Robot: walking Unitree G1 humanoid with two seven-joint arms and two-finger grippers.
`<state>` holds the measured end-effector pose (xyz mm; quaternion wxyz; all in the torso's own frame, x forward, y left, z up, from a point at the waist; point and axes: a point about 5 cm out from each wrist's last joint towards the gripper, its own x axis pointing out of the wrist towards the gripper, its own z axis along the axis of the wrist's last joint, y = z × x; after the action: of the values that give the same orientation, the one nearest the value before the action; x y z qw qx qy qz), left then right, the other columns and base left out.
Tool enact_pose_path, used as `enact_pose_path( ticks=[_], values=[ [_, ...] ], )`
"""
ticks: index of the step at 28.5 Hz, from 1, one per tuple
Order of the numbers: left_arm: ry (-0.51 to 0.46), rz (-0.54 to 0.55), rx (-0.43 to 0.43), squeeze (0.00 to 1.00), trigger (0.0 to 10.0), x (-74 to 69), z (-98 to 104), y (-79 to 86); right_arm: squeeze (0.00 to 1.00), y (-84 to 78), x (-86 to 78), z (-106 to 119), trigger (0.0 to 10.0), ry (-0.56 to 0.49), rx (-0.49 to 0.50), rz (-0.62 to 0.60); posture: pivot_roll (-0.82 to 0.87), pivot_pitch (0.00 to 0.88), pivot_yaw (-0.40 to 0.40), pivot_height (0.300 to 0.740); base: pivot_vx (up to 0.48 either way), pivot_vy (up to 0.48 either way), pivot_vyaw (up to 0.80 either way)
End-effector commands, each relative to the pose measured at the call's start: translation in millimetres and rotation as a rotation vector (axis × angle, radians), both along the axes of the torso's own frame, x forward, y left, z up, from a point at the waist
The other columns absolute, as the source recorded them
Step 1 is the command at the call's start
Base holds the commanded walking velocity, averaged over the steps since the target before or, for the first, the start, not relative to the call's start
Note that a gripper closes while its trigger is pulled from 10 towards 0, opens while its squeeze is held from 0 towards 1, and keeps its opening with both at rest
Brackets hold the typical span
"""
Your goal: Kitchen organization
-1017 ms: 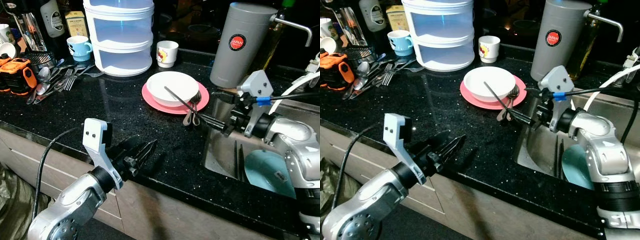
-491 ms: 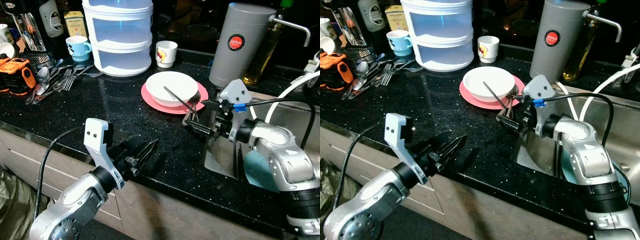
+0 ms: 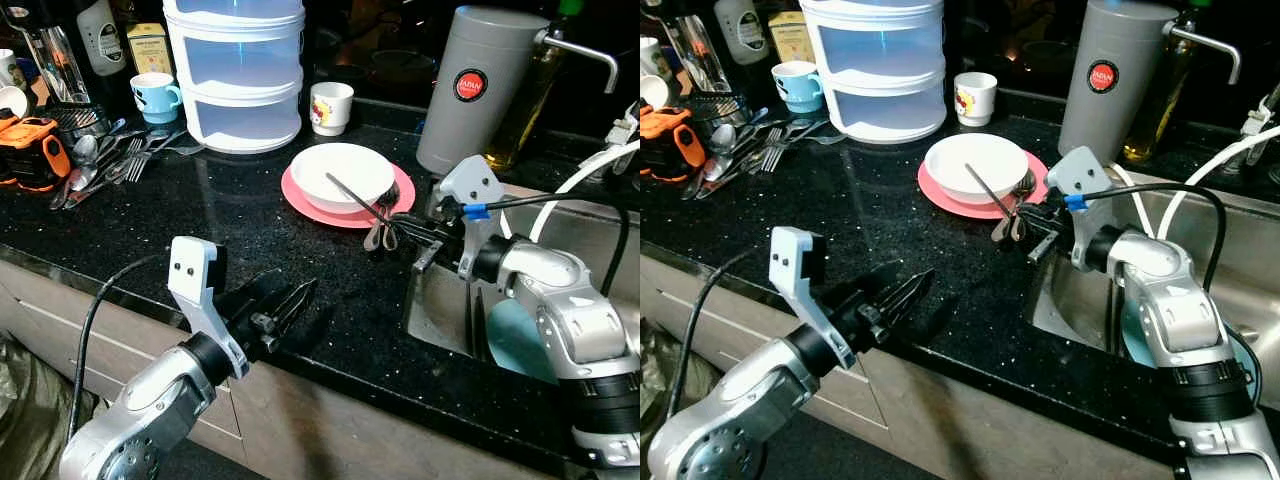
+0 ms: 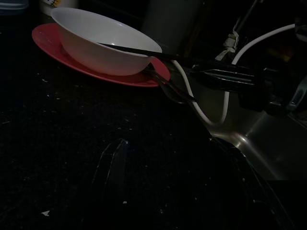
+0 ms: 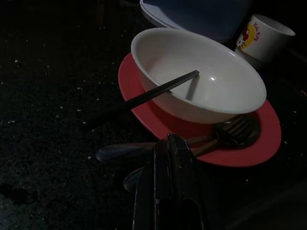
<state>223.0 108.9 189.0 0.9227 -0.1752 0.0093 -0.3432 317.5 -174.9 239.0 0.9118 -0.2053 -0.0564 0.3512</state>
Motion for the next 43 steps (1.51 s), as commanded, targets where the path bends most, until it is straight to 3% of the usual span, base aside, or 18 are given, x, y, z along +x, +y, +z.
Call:
enact_pose_path(
  ticks=[1,11,12,13,17,19,20,21,22,23,24,34,39,40,41,42,43],
  values=[
    [0.008,-0.001,0.003,0.00,10.0,-0.4,-2.2,-1.1,0.00,-0.8,0.1,-1.5,0.0,0.014,-0.016,-0.010,0.10,0.000,-0.014,0.740,0.000,0.000,0.00],
    [0.007,0.000,0.005,0.00,10.0,-0.2,-2.2,-0.7,0.00,-1.0,-0.7,-0.2,0.0,0.011,0.008,-0.004,0.10,0.000,-0.010,0.740,0.000,0.000,0.00],
    [0.007,0.000,0.005,0.00,10.0,-0.1,-2.2,-0.6,0.00,-1.2,-1.0,0.7,3.9,0.013,0.025,-0.003,0.10,0.000,-0.010,0.740,0.000,0.000,0.00],
    [0.007,0.000,0.006,0.00,10.0,-0.1,-2.2,-0.6,1.00,-0.9,-2.2,1.5,10.0,0.016,0.028,0.010,0.10,0.000,-0.010,0.740,0.000,0.000,0.00],
    [0.007,-0.001,0.006,0.00,10.0,-0.2,-2.0,-0.4,1.00,-0.8,-4.4,2.4,10.0,0.005,0.004,0.022,0.09,0.000,-0.008,0.740,0.000,0.000,0.00],
    [0.007,-0.002,0.006,0.00,10.0,-0.2,-1.9,-0.5,0.95,-0.4,-5.7,1.7,10.0,0.008,-0.007,0.036,0.09,0.000,-0.008,0.740,0.000,0.000,0.00],
    [0.007,-0.003,0.006,0.00,10.0,-0.2,-1.8,-0.7,0.51,-0.3,-6.9,1.6,10.0,0.009,-0.008,0.045,0.09,0.000,-0.008,0.740,0.000,0.000,0.00],
    [0.007,-0.003,0.006,0.00,10.0,-0.3,-1.8,-0.8,0.41,0.4,-8.1,1.7,10.0,0.010,-0.010,0.057,0.09,0.000,-0.007,0.740,0.000,0.000,0.00],
    [0.007,-0.004,0.006,0.00,10.0,-0.3,-1.8,-0.9,0.17,1.1,-8.9,2.0,10.0,0.009,-0.012,0.067,0.09,0.000,-0.007,0.740,0.000,0.000,0.00],
    [0.007,-0.004,0.006,0.00,10.0,-0.3,-1.8,-0.9,0.17,1.1,-8.9,2.0,10.0,0.009,-0.012,0.067,0.09,0.000,-0.007,0.740,0.000,0.000,0.00],
    [0.007,-0.004,0.006,0.00,10.0,-0.3,-1.8,-1.0,0.00,1.6,-9.3,2.4,10.0,0.008,-0.010,0.071,0.09,0.000,-0.007,0.740,0.000,0.000,0.00],
    [0.007,-0.004,0.005,0.00,10.0,-0.3,-1.7,-1.2,0.00,15.4,-15.3,14.7,10.0,-0.035,0.105,0.162,0.09,0.000,-0.007,0.740,0.000,0.000,0.00],
    [0.007,-0.004,0.006,0.00,10.0,-0.2,-1.9,-1.5,0.00,16.4,-15.7,12.5,10.0,-0.033,0.095,0.163,0.09,0.000,-0.009,0.740,0.000,0.000,0.00],
    [0.007,-0.004,0.006,0.00,10.0,-0.3,-2.1,-1.7,0.00,16.0,-15.5,11.9,7.3,-0.031,0.090,0.159,0.09,0.000,-0.010,0.740,0.000,0.000,0.00],
    [0.007,-0.004,0.006,0.00,10.0,-0.3,-2.1,-1.7,0.00,16.0,-15.5,11.9,7.3,-0.031,0.090,0.159,0.09,0.000,-0.010,0.740,0.000,0.000,0.00],
    [0.008,-0.004,0.005,0.00,10.0,-0.4,-2.2,-1.9,0.00,15.7,-15.6,10.7,0.0,-0.028,0.081,0.160,0.09,0.000,-0.012,0.740,0.000,0.000,0.00],
    [0.008,-0.004,0.005,0.00,10.0,-0.5,-2.3,-1.9,0.00,15.4,-15.7,9.9,0.0,-0.024,0.076,0.160,0.09,0.000,-0.012,0.740,0.000,0.000,0.00]
  ],
)
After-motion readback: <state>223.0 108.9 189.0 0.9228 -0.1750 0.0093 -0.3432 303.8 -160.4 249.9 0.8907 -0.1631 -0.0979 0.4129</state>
